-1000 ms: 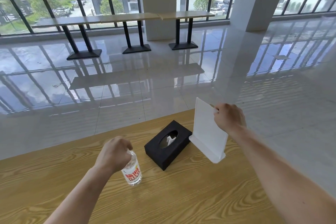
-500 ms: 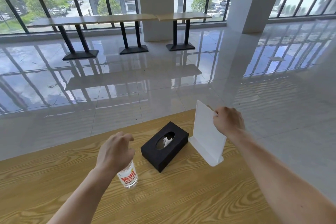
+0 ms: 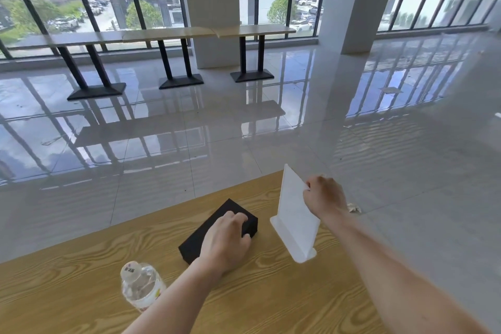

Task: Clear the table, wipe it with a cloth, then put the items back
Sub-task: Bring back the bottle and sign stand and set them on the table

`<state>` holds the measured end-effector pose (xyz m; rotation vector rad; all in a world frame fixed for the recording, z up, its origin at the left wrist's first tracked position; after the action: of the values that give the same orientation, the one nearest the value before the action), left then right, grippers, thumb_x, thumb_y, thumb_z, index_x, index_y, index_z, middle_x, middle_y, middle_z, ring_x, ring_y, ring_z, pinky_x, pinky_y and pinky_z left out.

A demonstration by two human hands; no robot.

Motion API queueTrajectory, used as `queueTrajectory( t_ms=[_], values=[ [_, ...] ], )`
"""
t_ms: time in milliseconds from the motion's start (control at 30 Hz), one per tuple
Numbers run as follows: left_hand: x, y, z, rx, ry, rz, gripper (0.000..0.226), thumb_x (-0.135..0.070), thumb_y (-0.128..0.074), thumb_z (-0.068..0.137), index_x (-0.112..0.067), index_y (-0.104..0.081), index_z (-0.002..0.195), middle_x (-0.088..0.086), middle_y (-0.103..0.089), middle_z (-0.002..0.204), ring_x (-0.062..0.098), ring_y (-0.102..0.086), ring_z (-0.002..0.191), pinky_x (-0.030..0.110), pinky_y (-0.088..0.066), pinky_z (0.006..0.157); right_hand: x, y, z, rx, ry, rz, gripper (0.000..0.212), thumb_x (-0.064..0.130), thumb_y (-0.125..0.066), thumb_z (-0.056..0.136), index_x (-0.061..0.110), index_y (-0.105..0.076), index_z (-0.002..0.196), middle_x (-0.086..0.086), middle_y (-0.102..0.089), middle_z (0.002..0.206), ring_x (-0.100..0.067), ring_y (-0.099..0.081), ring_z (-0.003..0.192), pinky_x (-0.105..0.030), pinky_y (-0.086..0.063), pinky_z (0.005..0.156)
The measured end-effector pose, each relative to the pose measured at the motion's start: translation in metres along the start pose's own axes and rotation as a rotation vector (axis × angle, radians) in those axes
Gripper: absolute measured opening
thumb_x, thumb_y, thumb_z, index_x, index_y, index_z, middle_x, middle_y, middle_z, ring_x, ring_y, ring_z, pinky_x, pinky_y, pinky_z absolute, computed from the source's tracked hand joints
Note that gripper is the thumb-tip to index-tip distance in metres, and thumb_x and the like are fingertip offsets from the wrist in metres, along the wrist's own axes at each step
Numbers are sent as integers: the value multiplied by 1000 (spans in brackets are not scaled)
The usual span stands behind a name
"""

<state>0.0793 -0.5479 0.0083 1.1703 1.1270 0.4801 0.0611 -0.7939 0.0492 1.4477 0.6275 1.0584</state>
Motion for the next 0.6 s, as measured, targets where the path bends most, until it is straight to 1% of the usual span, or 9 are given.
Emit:
queueTrajectory(
  t_ms=[67,100,167,233,300,367,467,533,600],
  values=[
    [13,-14,5,53,64,61,48,-32,-54,93,-23,-49,140,-3,-55,120,18,-53,108,33,-49,89,-4,-5,13,-4,7,-14,21,7,-53,85,11,-48,65,-10,-55,72,-35,-62,73,-30,-38,59],
    [19,-20,8,71,92,92,50,-32,-53,93,-23,-46,142,-1,-53,124,19,-52,111,34,-48,90,-6,-6,20,-11,11,-19,19,8,-53,86,11,-50,68,-12,-60,75,-37,-65,78,-30,-38,60],
    [26,-30,14,89,130,142,52,-33,-52,93,-24,-44,143,0,-50,129,21,-49,116,35,-47,91,-10,-10,36,-27,18,-21,18,8,-53,87,13,-50,70,-17,-69,83,-38,-67,82,-30,-38,61],
    [29,-38,21,85,141,179,53,-34,-52,92,-26,-41,143,0,-46,136,21,-44,125,36,-45,96,-12,-12,51,-43,26,-20,18,8,-53,88,12,-53,71,-20,-71,85,-39,-67,83,-30,-37,62],
    [32,-45,31,87,151,215,57,-37,-53,92,-28,-36,146,2,-40,145,24,-36,136,44,-42,104,-13,-15,69,-50,30,-30,16,8,-52,90,6,-64,79,-21,-72,88,-40,-68,85,-30,-38,62],
    [35,-52,41,118,180,239,64,-40,-54,93,-30,-27,150,6,-30,154,28,-24,145,54,-37,110,-13,-19,88,-41,35,-45,19,9,-52,91,2,-69,88,-21,-73,91,-40,-68,87,-32,-40,64],
    [42,-62,50,176,223,233,75,-45,-56,95,-33,-15,156,8,-15,164,33,-9,153,62,-29,115,-12,-24,112,-40,55,-50,18,8,-52,90,1,-69,88,-22,-73,90,-41,-68,86,-32,-39,64],
    [47,-68,53,199,240,230,78,-47,-56,94,-36,-11,157,8,-10,166,34,-5,153,64,-28,114,-11,-25,125,-45,56,-42,17,8,-53,90,1,-68,88,-23,-72,90,-41,-68,86,-32,-39,64],
    [51,-73,52,214,256,229,79,-47,-57,94,-38,-10,156,8,-7,166,34,-4,154,64,-27,114,-11,-28,134,-43,45,-28,14,7,-52,89,4,-64,81,-23,-71,89,-42,-67,86,-33,-41,65]
  ],
)
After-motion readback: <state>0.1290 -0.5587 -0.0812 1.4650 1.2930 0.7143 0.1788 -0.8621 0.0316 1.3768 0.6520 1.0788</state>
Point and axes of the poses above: each hand's wrist, its own z-axis towards the middle knuckle, its own y-axis out of the back of the hand, x = y × z, the point moved 3 cm from there along z, towards the middle knuckle
